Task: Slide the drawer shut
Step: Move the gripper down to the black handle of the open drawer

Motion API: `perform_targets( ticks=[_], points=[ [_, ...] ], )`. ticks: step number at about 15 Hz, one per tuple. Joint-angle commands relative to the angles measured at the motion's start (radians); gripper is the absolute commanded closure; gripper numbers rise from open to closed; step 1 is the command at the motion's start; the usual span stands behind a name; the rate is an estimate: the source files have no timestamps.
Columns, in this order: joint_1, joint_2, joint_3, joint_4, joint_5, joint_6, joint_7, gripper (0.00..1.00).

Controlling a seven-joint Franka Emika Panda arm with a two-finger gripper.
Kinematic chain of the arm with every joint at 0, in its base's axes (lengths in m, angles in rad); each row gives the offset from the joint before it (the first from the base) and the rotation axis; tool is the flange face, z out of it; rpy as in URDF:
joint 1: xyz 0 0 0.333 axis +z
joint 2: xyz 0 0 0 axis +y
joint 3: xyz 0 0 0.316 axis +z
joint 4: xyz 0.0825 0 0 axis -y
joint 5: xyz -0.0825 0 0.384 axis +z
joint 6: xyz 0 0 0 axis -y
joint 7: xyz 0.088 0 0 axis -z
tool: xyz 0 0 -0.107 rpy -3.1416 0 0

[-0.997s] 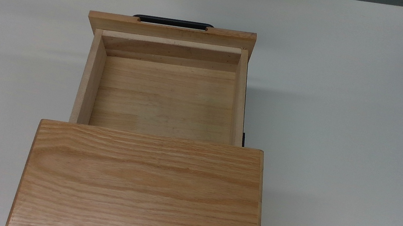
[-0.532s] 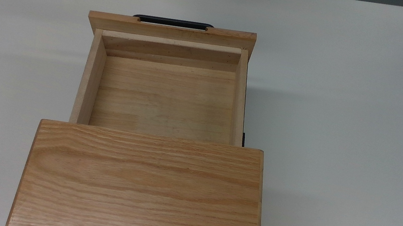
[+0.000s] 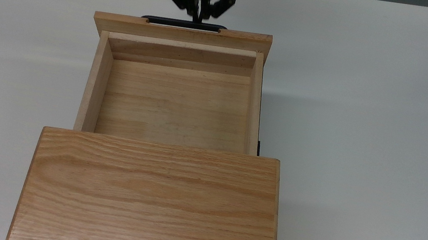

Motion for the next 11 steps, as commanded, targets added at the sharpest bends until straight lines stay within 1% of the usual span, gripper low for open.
perform_targets(
  ticks=[1,5,9,10,11],
  points=[
    [0.010,0.012,-0.008,-0.008,0.003,0.099,0.110,0.99],
    [-0.001,0.029,-0.010,0.000,-0.003,0.246,0.196,0.99],
    [-0.014,0.115,-0.010,0.047,-0.109,0.384,0.311,0.99],
    [-0.030,0.132,-0.010,0.062,-0.126,0.401,0.330,0.99],
    [-0.030,0.150,-0.010,0.081,-0.134,0.421,0.338,0.99]
  ],
)
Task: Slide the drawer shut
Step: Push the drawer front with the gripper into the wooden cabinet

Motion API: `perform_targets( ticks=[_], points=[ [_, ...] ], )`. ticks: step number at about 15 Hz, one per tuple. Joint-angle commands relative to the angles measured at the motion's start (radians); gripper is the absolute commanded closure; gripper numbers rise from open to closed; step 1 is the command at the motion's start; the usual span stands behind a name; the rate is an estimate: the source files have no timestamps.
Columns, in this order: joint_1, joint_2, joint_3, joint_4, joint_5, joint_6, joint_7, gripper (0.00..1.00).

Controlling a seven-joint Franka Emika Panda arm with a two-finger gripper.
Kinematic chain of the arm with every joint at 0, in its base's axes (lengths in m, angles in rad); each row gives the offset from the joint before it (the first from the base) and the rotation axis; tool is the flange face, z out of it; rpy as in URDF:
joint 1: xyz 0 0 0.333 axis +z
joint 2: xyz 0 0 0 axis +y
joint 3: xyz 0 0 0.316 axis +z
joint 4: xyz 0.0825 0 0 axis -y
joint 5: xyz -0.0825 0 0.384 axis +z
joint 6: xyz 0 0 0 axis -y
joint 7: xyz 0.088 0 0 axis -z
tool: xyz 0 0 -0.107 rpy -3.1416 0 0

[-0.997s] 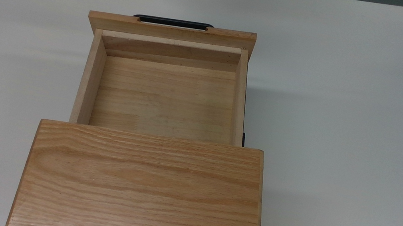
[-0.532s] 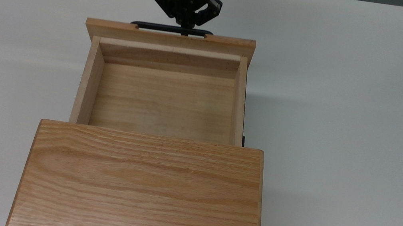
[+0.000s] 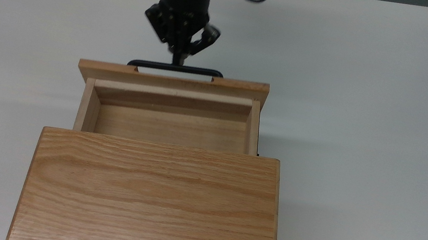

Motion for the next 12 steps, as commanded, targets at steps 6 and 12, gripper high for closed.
perform_targets(
  ticks=[6,12],
  points=[
    [-0.020,0.158,-0.003,0.148,-0.104,0.205,0.179,0.99],
    [-0.029,0.247,-0.004,0.206,-0.192,0.345,0.384,1.00]
  ],
)
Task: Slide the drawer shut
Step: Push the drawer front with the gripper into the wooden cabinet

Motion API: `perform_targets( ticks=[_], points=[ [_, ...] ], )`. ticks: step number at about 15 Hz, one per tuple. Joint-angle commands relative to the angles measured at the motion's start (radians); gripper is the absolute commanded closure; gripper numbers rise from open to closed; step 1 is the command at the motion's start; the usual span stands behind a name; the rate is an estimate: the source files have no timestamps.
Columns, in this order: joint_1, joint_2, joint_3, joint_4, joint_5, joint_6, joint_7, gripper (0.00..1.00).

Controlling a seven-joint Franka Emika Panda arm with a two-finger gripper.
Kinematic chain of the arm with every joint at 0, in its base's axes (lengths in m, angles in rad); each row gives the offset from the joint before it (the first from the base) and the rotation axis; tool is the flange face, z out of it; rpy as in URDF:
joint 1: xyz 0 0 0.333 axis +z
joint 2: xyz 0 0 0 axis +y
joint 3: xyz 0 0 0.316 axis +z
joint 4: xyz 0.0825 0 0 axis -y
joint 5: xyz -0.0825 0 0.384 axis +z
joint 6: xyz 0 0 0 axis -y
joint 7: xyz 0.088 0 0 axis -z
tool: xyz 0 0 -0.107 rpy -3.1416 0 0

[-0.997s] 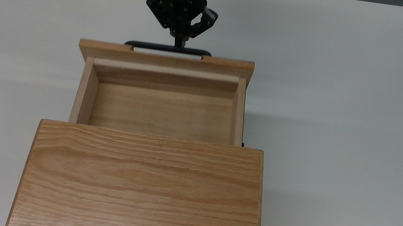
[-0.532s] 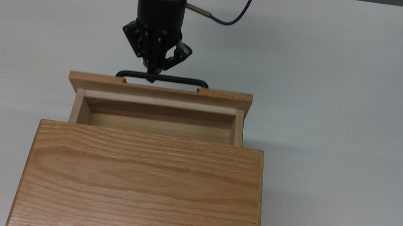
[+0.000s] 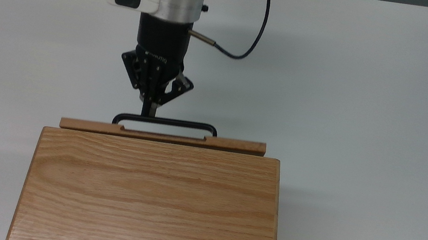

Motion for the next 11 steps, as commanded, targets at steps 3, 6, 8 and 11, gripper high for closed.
perform_targets(
  ticks=[3,6,8,11],
  points=[
    [-0.011,0.069,-0.004,0.064,-0.044,0.098,0.145,1.00],
    [-0.009,0.074,-0.004,0.062,-0.047,0.142,0.222,1.00],
    [-0.017,0.066,-0.002,0.056,-0.046,0.142,0.217,0.98],
    [-0.052,-0.037,0.015,-0.027,-0.041,0.084,0.112,0.17]
  ],
)
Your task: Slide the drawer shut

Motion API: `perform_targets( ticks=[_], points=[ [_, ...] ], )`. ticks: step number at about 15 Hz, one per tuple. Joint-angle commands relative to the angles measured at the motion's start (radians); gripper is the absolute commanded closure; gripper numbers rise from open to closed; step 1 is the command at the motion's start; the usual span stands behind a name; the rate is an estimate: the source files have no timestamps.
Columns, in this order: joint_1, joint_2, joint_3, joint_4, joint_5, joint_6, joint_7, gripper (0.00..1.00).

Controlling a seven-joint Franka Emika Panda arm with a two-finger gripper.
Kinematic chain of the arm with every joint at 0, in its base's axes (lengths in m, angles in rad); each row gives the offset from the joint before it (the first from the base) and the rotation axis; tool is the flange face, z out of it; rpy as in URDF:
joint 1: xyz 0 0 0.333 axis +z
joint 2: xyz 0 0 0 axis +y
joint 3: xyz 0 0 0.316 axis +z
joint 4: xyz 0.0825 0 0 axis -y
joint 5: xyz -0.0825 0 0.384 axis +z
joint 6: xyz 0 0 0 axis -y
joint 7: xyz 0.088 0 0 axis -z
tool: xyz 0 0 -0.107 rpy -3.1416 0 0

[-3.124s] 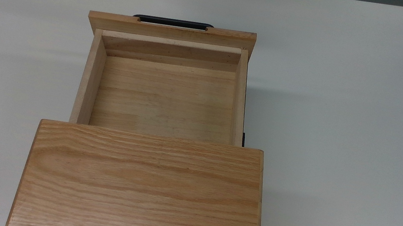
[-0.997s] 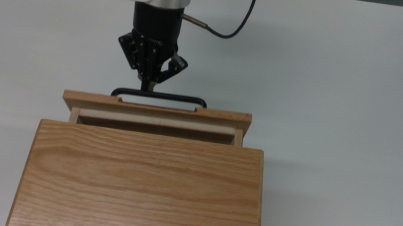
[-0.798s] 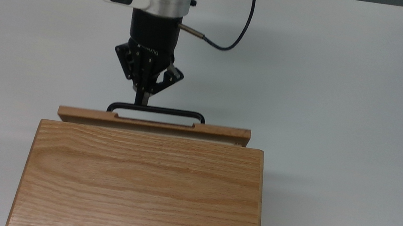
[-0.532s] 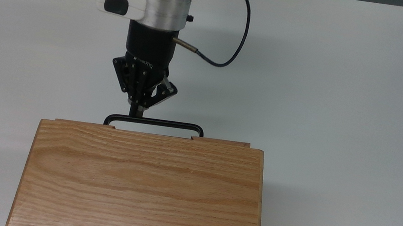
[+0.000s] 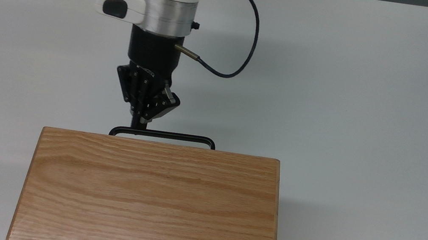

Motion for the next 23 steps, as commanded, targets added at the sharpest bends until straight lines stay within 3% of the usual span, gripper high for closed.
perform_targets(
  ticks=[1,5,9,12,15,17,19,23],
  points=[
    [-0.033,-0.121,0.023,-0.067,-0.012,-0.080,-0.099,0.00],
    [-0.038,-0.226,0.073,-0.056,0.009,-0.487,-0.185,0.00],
    [-0.026,-0.355,0.076,-0.058,0.121,-0.840,-0.240,0.00],
    [-0.024,-0.418,0.074,-0.061,0.247,-1.042,-0.371,0.00],
    [-0.007,-0.477,0.071,-0.105,0.275,-1.077,-0.456,0.00],
    [0.020,-0.525,0.060,-0.179,0.261,-1.016,-0.658,0.00],
    [0.020,-0.528,0.024,-0.187,0.264,-0.965,-0.827,0.00],
    [0.016,-0.499,0.004,-0.181,0.259,-0.859,-0.860,0.00]
  ],
)
